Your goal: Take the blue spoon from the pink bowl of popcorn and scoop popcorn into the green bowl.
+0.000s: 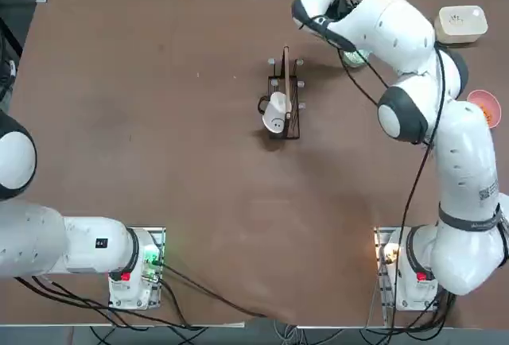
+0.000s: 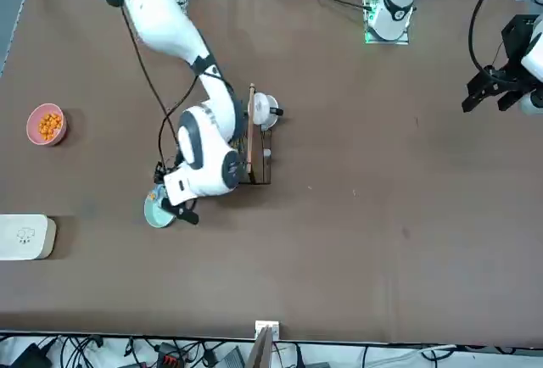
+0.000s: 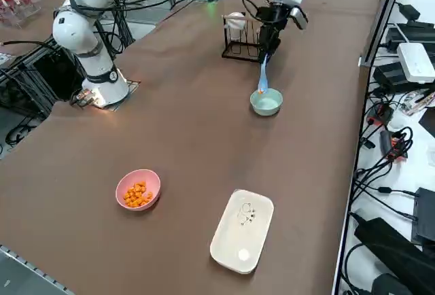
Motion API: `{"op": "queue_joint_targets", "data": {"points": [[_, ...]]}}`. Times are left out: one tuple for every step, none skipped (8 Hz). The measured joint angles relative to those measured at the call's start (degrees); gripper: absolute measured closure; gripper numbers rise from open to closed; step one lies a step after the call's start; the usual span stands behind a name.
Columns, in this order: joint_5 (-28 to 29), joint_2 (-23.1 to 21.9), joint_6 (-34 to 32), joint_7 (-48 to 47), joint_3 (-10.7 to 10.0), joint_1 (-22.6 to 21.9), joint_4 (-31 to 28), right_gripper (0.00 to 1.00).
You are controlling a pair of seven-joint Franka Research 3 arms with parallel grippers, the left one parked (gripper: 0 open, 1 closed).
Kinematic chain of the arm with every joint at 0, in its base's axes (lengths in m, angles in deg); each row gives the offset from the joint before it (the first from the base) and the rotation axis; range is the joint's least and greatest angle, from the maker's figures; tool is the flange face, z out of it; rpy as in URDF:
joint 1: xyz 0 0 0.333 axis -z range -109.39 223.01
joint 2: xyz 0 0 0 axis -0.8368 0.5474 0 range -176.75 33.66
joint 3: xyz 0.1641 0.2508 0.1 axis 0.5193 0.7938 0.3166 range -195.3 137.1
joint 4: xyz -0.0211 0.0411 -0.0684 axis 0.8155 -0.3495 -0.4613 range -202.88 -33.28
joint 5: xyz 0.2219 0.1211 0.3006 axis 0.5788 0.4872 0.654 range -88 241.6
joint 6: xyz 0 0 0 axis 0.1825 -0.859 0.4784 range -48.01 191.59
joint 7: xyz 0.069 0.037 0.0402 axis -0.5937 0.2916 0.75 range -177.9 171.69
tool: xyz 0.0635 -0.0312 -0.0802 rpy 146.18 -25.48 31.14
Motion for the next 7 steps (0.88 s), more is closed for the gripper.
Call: {"op": "queue_joint_targets", "data": {"points": [[3.6, -1.7, 1.1, 1.3, 0.0, 1.3, 0.4, 0.88], [6.4, -3.4, 1.7, 2.6, 0.1, 2.5, 0.5, 0.88], [8.1, -4.6, 1.7, 3.1, 0.2, 3.4, 0.5, 0.88], [8.6, -5.3, 1.6, 3.5, 0.3, 3.9, 0.5, 0.88], [8.6, -5.8, 0.0, 3.8, 0.1, 4.3, 0.5, 0.88], [8.2, -6.3, -4.2, 4.0, -0.4, 4.7, 0.4, 0.88], [7.0, -6.5, -8.7, 4.5, -1.6, 5.1, -0.4, 0.88]]}}
